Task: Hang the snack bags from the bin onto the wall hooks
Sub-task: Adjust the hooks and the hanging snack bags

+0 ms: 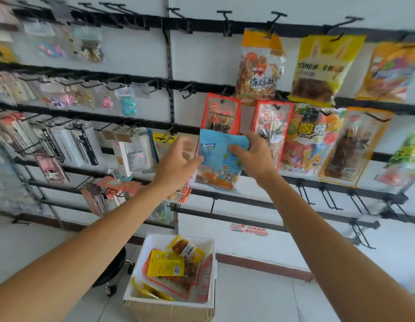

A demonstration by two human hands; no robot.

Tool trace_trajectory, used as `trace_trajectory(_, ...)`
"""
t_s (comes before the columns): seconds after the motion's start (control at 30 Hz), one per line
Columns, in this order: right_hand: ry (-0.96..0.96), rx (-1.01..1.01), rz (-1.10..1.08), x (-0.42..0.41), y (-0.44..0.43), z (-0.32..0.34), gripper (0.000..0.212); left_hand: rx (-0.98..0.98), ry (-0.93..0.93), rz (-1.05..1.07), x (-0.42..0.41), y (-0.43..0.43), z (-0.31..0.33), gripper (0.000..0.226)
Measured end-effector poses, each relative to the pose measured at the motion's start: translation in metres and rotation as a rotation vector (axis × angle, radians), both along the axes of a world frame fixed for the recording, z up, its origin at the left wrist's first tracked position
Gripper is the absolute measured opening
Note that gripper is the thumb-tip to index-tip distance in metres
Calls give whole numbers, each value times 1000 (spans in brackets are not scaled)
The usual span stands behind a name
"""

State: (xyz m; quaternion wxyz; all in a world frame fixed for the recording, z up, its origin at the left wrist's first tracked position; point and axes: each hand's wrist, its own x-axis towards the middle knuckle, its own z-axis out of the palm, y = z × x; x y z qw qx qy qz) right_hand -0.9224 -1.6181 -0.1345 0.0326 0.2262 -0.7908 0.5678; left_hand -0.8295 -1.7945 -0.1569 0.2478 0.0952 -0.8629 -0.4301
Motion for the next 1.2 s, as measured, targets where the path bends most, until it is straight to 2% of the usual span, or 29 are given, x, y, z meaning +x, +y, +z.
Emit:
trace_trajectory(0.1,26,-5,-104,-9,20,3,10,-188,-48,-210,-15,34,-1,42)
trace_trajectory(0.17,24,-12,-143,-11,32,5,18,-220,-79,-309,-24,64,-1,55)
trace_trajectory(0.27,52,-7,-191,-15,53,7,8,-263,10,-255,-38,104,0,60)
trace_trajectory(0.37,80,24,-203,-19,79,9,11,-320,79,-174,-50,132,4,43)
trace_trajectory(0.5,67,38,-130,-23,116,11,13,-236,74,-153,-65,155,6,16)
trace_trajectory(0.57,58,34,-100,-22,132,10,22,-196,44,-148,-69,165,10,19)
trace_trajectory(0.63,56,2,-103,-20,148,11,34,-236,33,-132,-74,175,15,19)
trace_trajectory(0.7,81,-40,-163,-18,164,13,36,-211,35,-152,-77,186,22,15)
trace_trajectory(0.83,210,29,-278,-29,208,16,40,-30,-8,-269,-80,216,39,27)
trace_trajectory(0.97,299,116,-314,-33,256,31,54,157,-18,-425,-92,255,51,19)
trace_trajectory(1.0,317,117,-314,-32,268,37,53,210,-21,-466,-93,267,55,9)
trace_trajectory(1.1,345,95,-311,-29,306,54,33,331,-40,-567,-97,305,61,17)
trace_trajectory(1.2,313,58,-302,-30,343,64,11,338,-31,-593,-105,338,63,14)
